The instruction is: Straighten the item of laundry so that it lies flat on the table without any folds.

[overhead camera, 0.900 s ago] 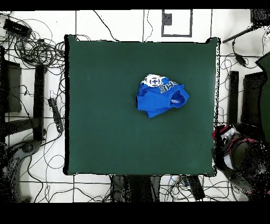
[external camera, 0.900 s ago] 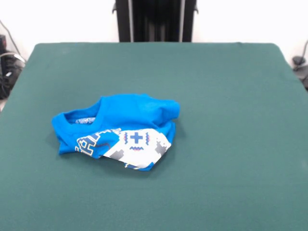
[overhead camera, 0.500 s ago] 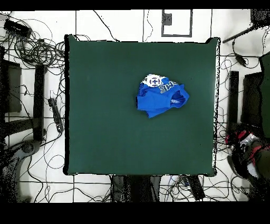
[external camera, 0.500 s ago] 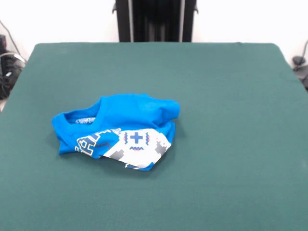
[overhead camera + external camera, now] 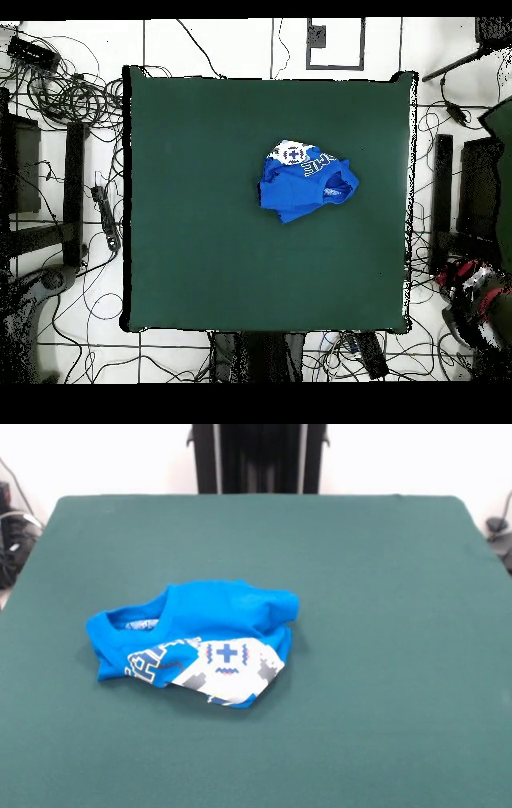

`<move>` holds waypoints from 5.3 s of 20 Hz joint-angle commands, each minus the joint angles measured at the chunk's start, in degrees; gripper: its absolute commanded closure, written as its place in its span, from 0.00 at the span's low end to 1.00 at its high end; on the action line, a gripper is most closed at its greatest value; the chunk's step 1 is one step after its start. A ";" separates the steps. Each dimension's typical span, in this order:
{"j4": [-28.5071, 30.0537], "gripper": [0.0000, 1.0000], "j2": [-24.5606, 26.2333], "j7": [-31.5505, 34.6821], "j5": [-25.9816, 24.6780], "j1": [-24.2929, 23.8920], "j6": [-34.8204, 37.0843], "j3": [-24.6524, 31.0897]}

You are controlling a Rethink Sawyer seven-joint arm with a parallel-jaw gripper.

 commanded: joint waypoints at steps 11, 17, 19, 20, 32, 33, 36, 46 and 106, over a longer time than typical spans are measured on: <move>5.84 0.00 13.38 -5.46 -6.80 4.98 -4.32 5.76; 4.49 0.00 16.38 -4.66 -7.91 5.16 -5.72 5.60; 3.96 0.00 17.10 -4.47 -8.35 5.37 -6.15 5.37; 3.77 0.00 17.46 -4.43 -8.46 5.39 -6.38 5.33; 0.18 0.00 23.63 -0.71 -10.34 7.94 -10.10 3.94; -0.60 0.00 24.56 -0.06 -10.52 8.64 -10.32 3.76; -2.61 0.00 25.49 0.36 -9.60 10.04 -8.75 4.07; -9.98 0.00 30.91 4.06 -8.30 16.15 -8.49 2.01; -26.10 0.00 45.50 15.96 9.03 37.99 -18.72 -7.93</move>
